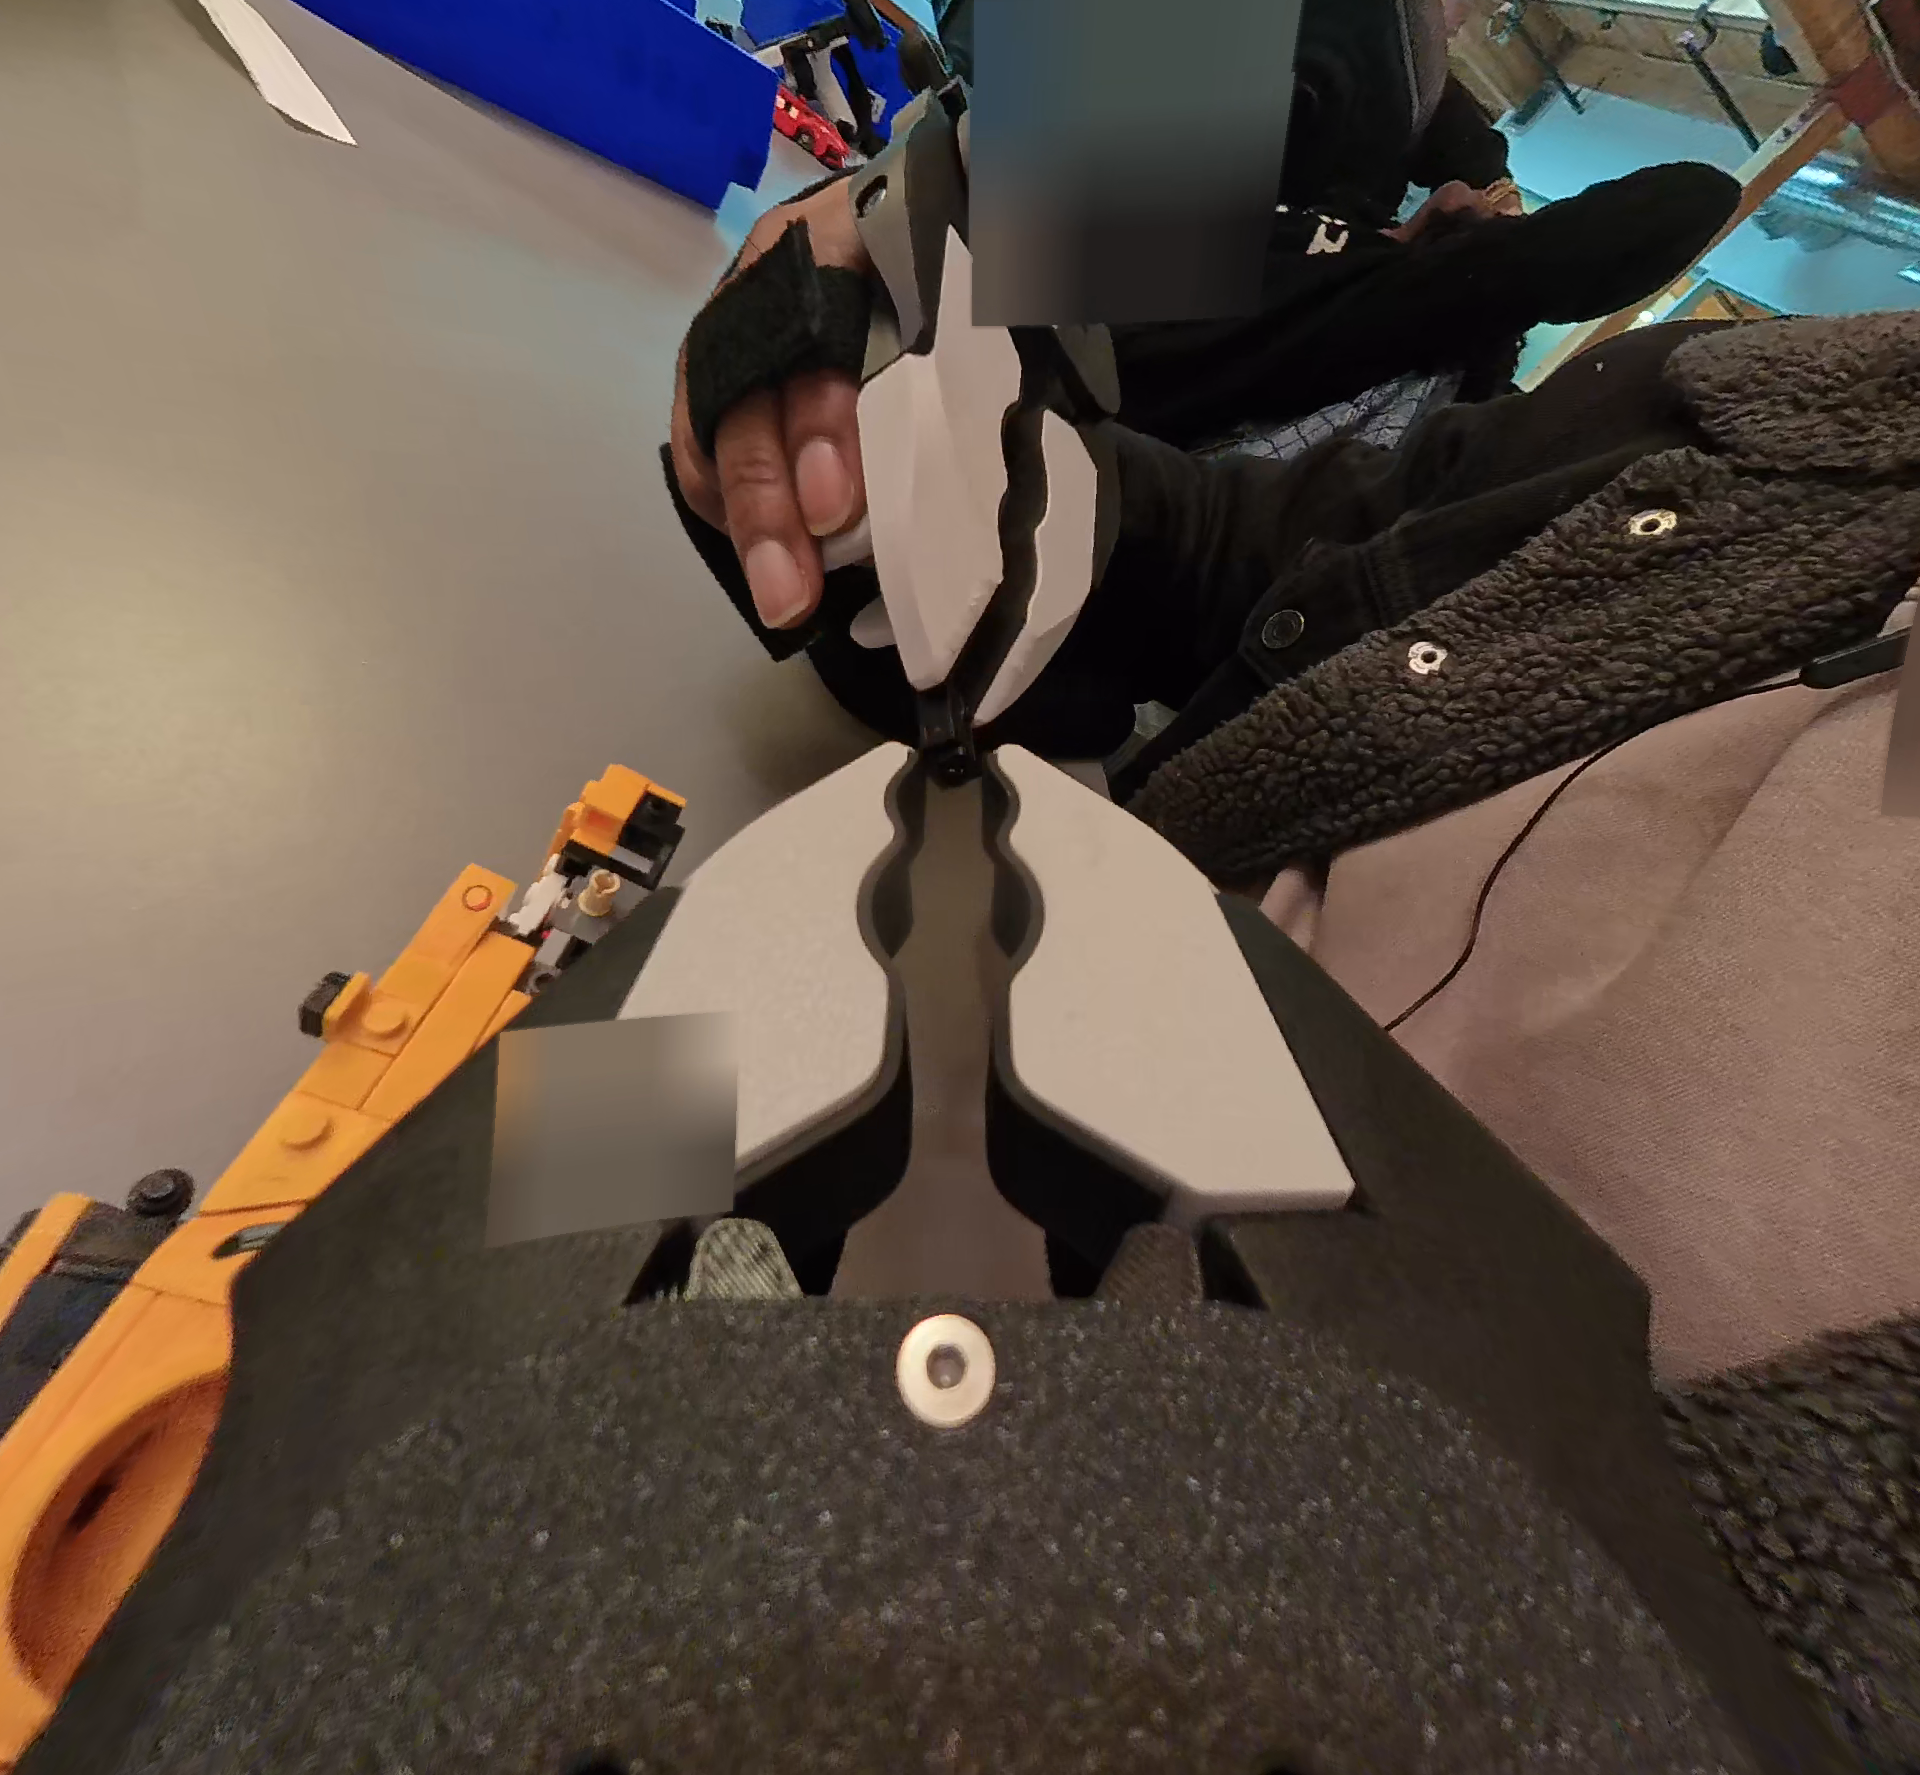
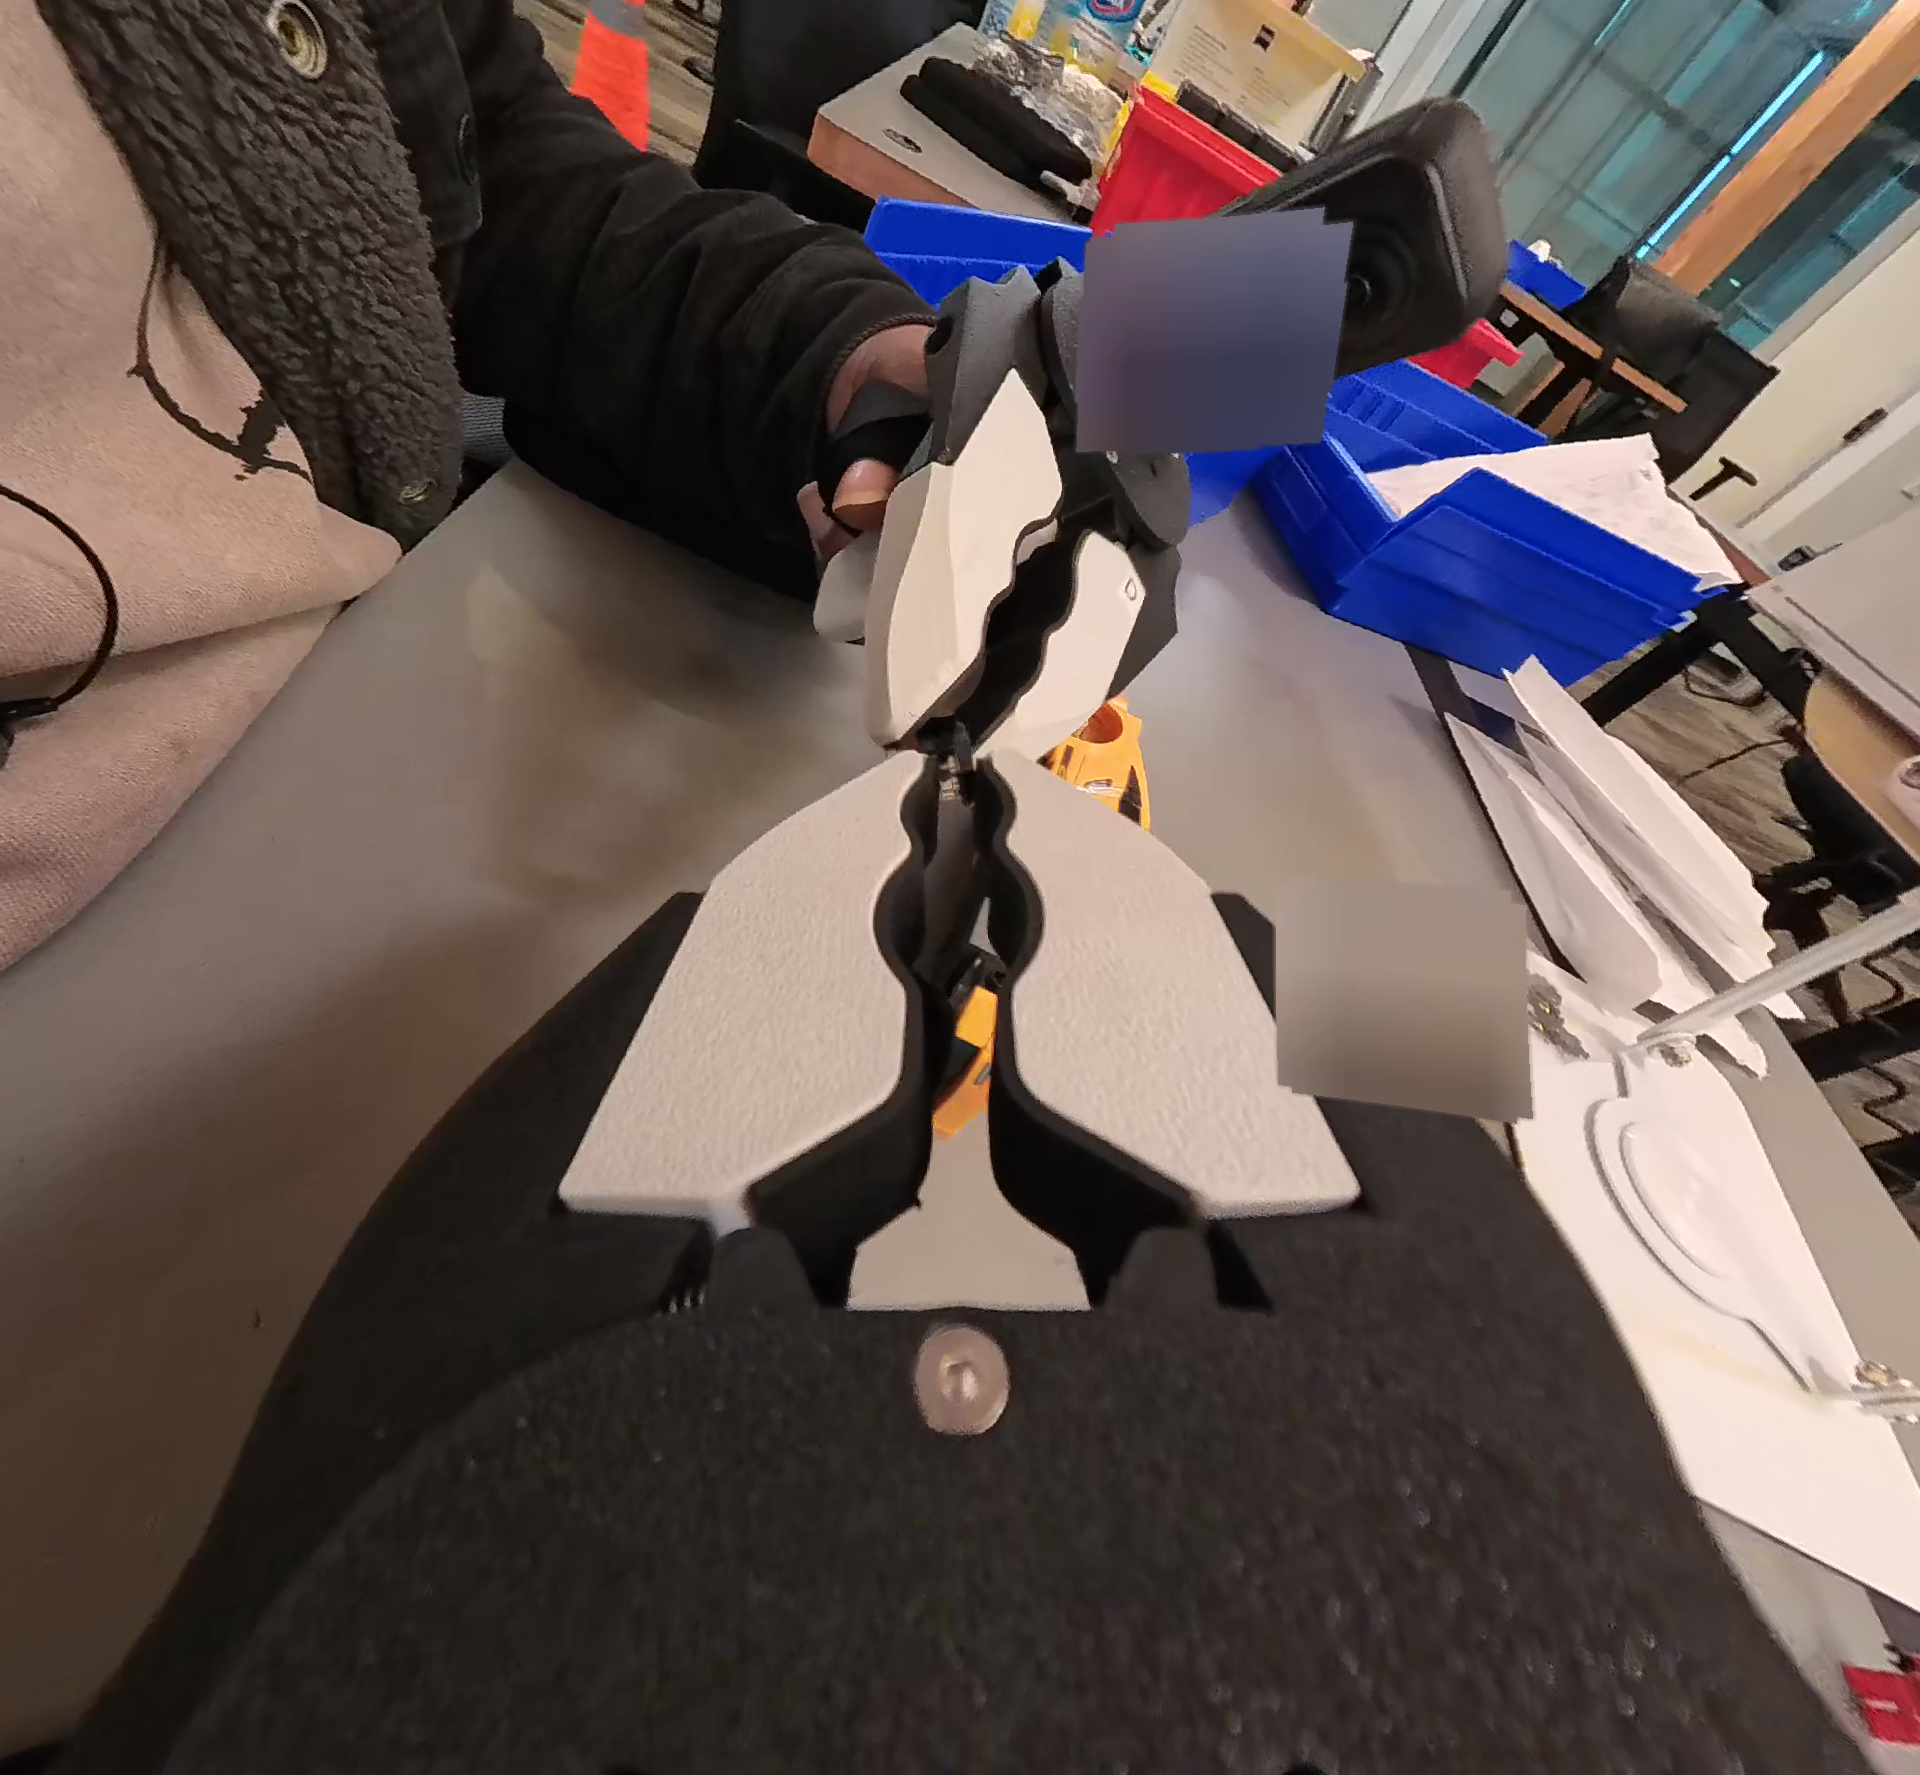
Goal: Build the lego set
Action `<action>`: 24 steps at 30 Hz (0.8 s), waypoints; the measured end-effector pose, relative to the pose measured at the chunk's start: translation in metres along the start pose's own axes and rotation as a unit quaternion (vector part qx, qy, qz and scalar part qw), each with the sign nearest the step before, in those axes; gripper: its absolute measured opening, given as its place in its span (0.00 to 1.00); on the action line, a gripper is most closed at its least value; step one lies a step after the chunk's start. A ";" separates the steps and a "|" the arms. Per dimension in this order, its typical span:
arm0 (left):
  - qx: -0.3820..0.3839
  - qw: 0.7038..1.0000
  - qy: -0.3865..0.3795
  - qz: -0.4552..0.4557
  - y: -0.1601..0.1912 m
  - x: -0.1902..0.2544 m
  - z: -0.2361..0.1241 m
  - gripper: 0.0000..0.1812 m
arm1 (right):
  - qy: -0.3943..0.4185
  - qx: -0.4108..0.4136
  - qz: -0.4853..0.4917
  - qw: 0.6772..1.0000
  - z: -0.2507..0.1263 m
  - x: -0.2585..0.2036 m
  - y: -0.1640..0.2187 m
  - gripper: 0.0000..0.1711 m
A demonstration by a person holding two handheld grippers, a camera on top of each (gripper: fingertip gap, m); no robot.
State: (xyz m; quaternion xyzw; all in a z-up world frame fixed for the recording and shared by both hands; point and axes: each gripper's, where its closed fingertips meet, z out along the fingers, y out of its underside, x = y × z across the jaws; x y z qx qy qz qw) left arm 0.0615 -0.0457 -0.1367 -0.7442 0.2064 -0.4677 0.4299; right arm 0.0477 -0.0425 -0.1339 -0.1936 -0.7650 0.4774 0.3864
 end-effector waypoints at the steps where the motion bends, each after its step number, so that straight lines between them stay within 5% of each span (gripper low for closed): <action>1: 0.001 1.000 -0.002 0.001 0.000 0.000 -0.001 0.05 | 0.000 0.001 0.003 1.000 0.000 0.001 0.000 0.04; 24: 0.003 0.999 -0.025 0.027 -0.002 -0.004 -0.005 0.07 | 0.002 -0.004 0.014 1.000 -0.001 0.003 0.003 0.04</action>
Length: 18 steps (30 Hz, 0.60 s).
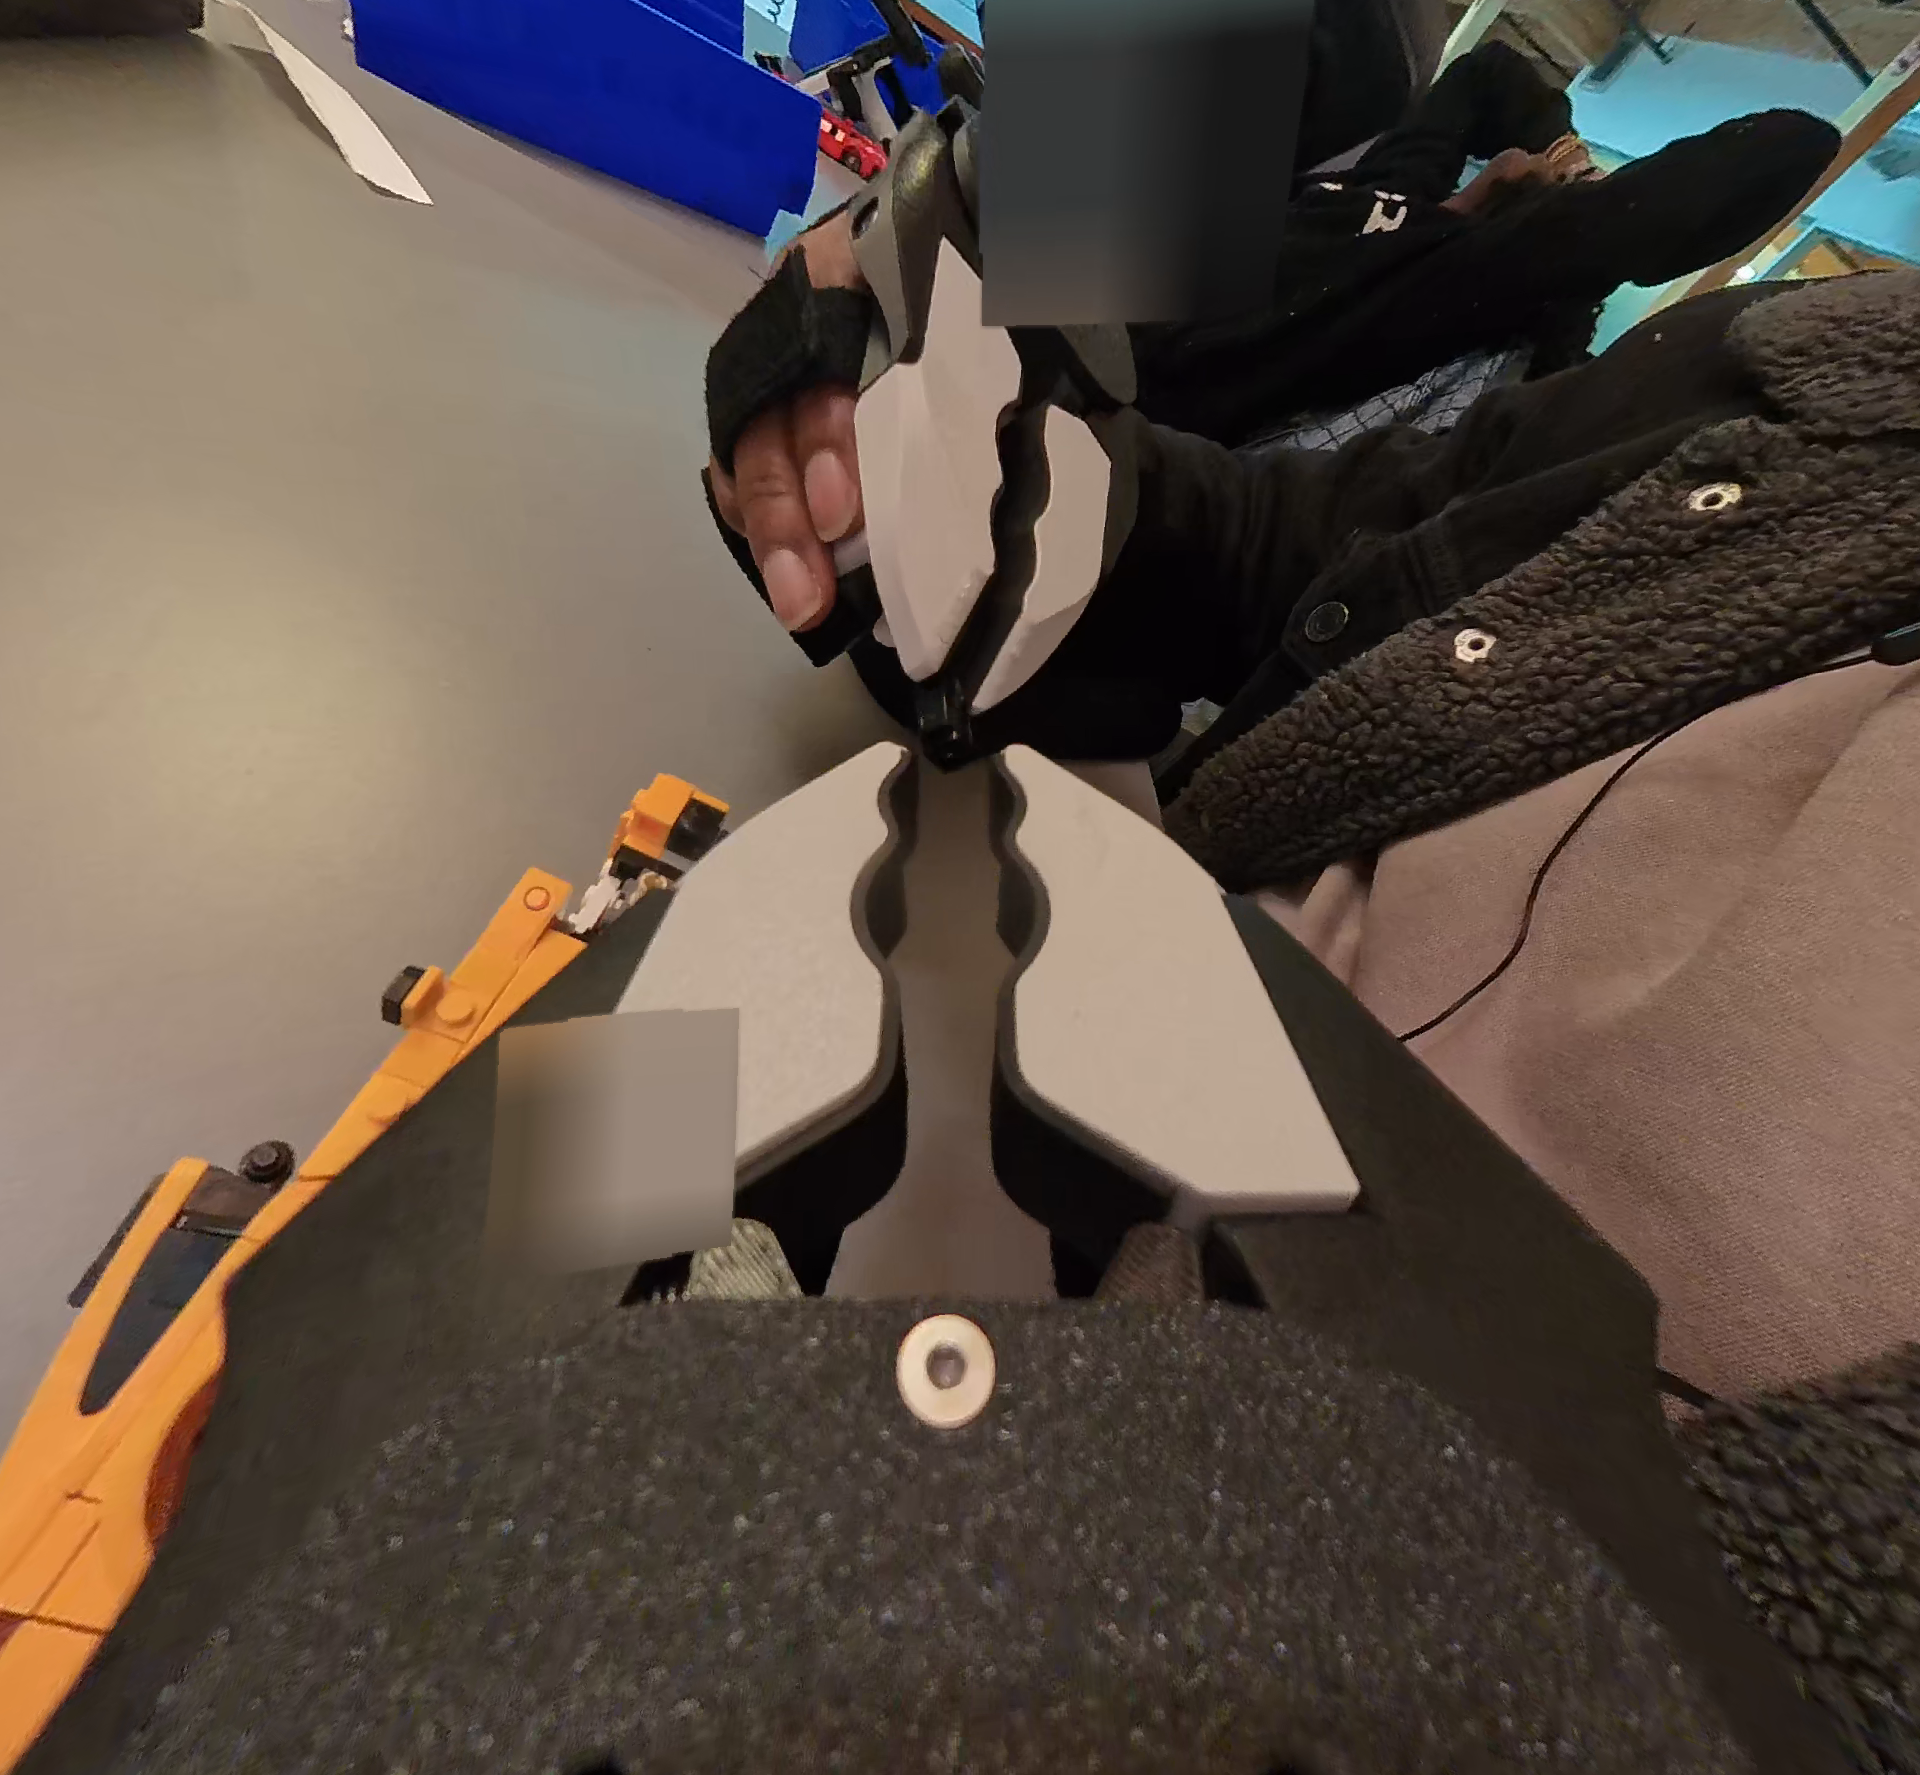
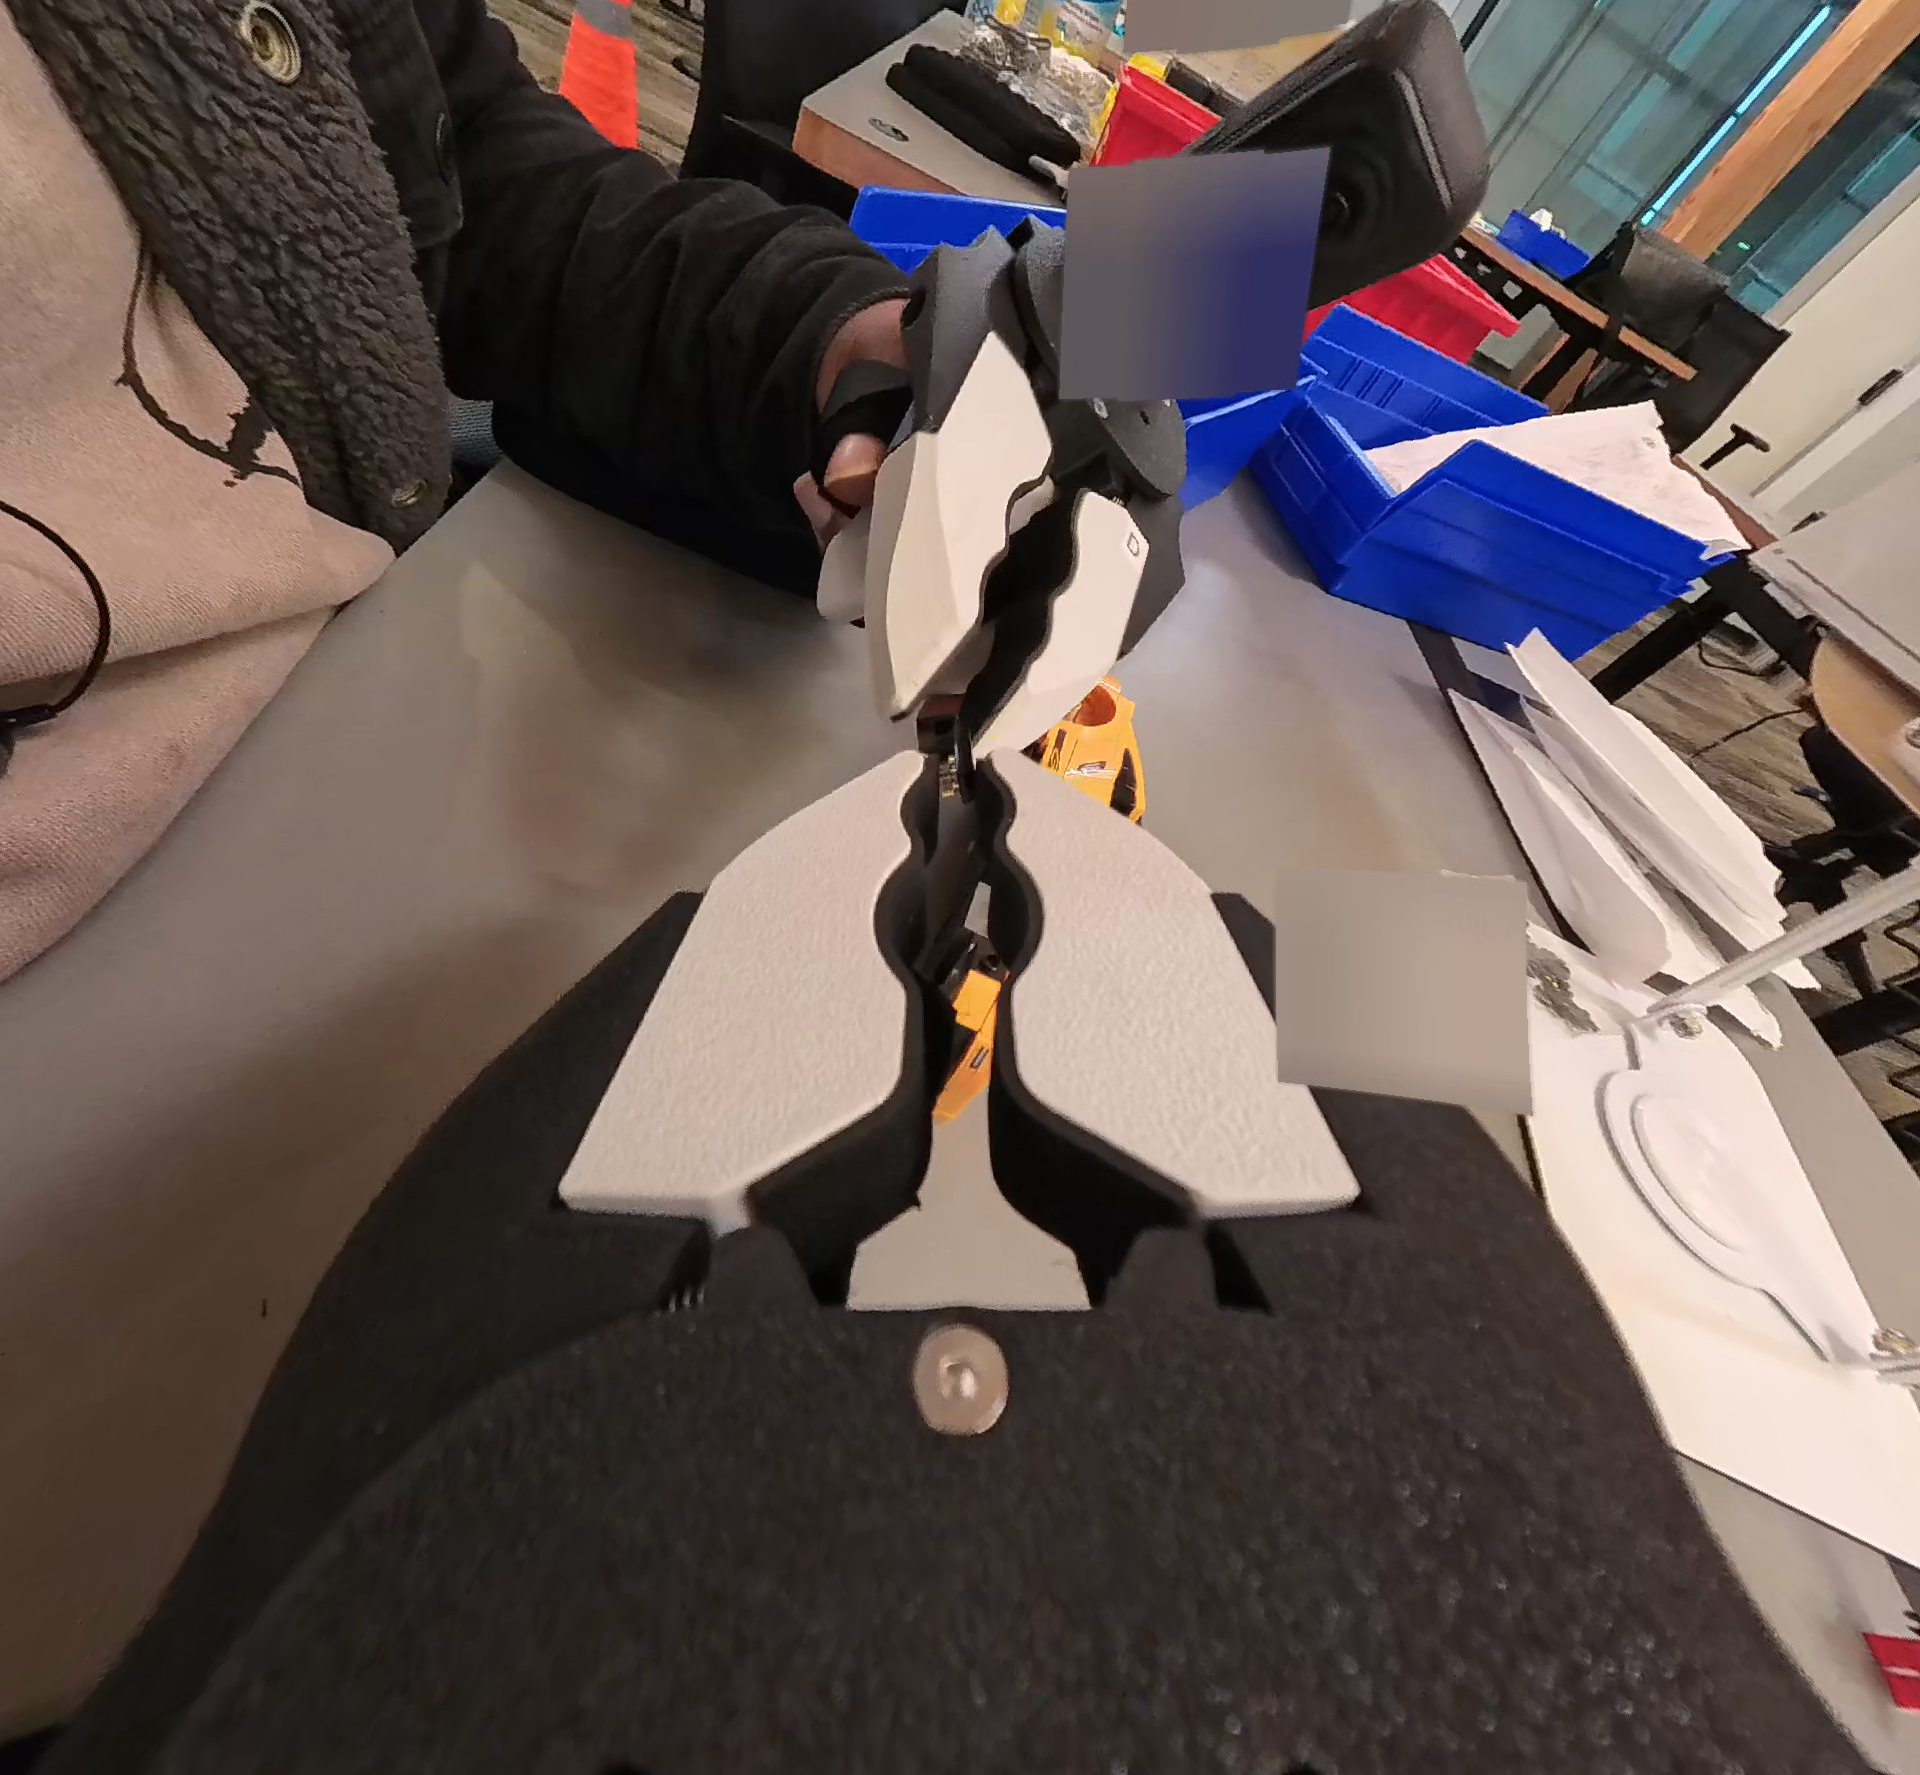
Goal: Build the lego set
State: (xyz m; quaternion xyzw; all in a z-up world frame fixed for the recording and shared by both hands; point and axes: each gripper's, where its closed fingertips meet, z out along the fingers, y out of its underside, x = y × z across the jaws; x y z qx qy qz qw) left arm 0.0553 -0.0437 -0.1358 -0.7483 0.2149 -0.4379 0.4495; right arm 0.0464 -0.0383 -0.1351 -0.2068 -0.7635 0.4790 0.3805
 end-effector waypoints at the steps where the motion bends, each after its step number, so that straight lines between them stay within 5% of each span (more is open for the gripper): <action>1: 0.001 1.000 0.004 -0.003 0.000 0.001 0.000 0.07 | -0.001 -0.001 -0.001 1.000 0.000 0.000 0.000 0.04; 18: 0.006 0.999 0.016 -0.029 0.001 0.001 0.004 0.05 | 0.004 -0.001 -0.019 1.000 0.001 -0.002 -0.002 0.04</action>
